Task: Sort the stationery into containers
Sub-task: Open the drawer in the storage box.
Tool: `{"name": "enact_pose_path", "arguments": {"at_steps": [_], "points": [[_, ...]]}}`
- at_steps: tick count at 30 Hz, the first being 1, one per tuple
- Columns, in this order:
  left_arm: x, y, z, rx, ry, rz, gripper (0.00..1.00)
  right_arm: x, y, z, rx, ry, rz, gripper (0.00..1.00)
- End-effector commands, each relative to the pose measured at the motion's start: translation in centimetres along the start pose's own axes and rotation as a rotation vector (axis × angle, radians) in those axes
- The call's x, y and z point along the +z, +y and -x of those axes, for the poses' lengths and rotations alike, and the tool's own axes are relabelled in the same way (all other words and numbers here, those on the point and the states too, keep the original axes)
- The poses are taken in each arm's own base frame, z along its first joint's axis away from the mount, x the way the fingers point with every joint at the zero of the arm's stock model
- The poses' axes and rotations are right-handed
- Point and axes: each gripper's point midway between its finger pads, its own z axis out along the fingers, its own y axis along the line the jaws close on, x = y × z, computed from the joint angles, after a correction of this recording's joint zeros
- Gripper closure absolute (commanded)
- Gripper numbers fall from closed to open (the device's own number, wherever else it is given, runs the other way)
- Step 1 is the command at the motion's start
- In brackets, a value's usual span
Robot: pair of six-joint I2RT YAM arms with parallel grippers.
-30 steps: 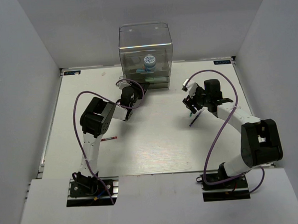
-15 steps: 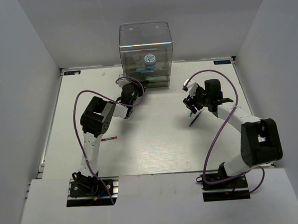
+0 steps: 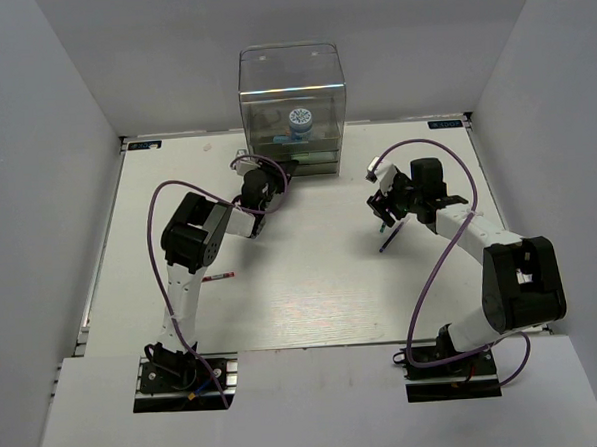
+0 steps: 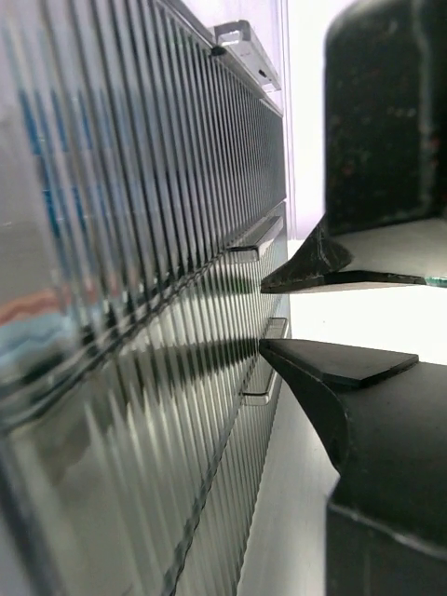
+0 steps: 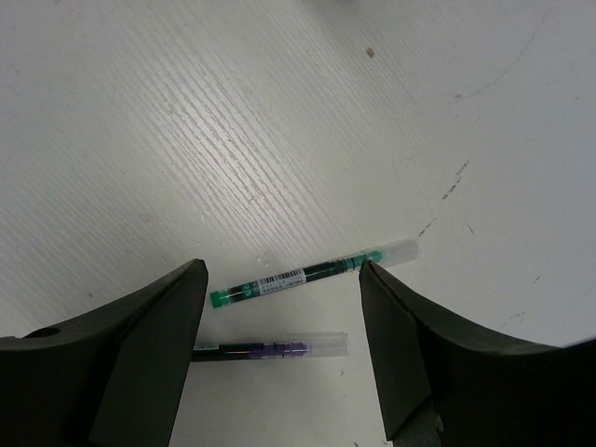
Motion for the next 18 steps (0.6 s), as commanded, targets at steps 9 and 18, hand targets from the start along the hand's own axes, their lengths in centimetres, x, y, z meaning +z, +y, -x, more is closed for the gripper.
{"name": "enact_pose_path", "arguments": {"at_steps": [9, 18], "points": [[-0.2, 0.5, -1.2, 0.008, 0.076, 0.020, 0.66, 0.0, -0.3, 0.5, -0.015, -0.036, -0.009, 0.27], [-0.1, 1.2, -0.9, 0.010, 0.057, 0.048, 0.55, 0.1, -0.3, 0.4, -0.013, -0.034, -0.005, 0.27]]}}
